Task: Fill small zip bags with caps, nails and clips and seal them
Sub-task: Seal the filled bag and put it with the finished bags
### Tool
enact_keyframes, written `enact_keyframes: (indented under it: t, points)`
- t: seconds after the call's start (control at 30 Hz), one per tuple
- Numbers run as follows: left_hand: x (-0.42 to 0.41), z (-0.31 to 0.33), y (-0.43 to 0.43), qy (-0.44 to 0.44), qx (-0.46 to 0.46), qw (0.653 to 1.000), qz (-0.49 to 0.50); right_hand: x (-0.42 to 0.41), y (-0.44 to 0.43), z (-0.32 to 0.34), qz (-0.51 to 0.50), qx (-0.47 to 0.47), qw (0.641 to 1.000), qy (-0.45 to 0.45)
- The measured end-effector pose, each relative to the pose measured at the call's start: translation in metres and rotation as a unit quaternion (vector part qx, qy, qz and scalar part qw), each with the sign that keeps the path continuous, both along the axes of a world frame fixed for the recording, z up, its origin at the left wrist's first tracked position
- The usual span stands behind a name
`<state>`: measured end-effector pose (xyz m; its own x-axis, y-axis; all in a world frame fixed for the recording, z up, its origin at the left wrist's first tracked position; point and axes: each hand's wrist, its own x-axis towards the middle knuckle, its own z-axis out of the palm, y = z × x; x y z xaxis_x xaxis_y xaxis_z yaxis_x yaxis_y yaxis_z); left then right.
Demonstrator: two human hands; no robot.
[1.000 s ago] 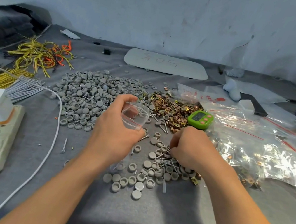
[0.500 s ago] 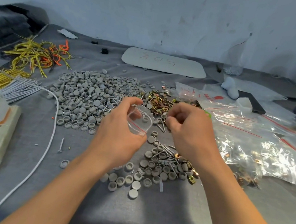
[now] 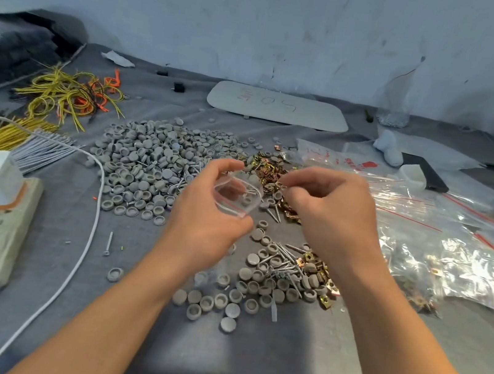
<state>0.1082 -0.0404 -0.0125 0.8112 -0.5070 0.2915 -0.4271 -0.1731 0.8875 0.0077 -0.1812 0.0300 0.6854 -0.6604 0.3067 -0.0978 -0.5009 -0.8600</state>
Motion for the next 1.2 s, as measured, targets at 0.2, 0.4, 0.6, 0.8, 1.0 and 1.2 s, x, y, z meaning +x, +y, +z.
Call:
enact_keyframes:
  t: [0.2,0.4,0.6,0.8,1.0,1.2]
  points:
    - [0.0,0.007,0.001,0.088,-0.113,0.99,0.009,0.005,0.018,-0.014,0.231,0.066,0.958,0.158]
    - [-0.002,0.007,0.001,0.111,-0.134,0.985,-0.006,0.024,0.028,-0.025,0.162,0.046,0.982,0.09]
    - [0.0,0.01,0.003,0.214,-0.161,0.963,-0.046,0.028,0.033,-0.026,0.16,0.031,0.985,0.054]
    - [0.001,0.013,0.008,0.217,-0.182,0.949,-0.137,0.032,0.036,-0.023,0.153,0.125,0.979,-0.052]
    - [0.005,0.013,0.012,0.152,-0.209,0.966,-0.025,0.031,0.032,-0.019,0.126,0.14,0.982,-0.011]
    - [0.019,0.015,0.034,-0.071,-0.138,0.969,0.19,0.03,0.017,-0.026,0.011,-0.046,0.987,0.151]
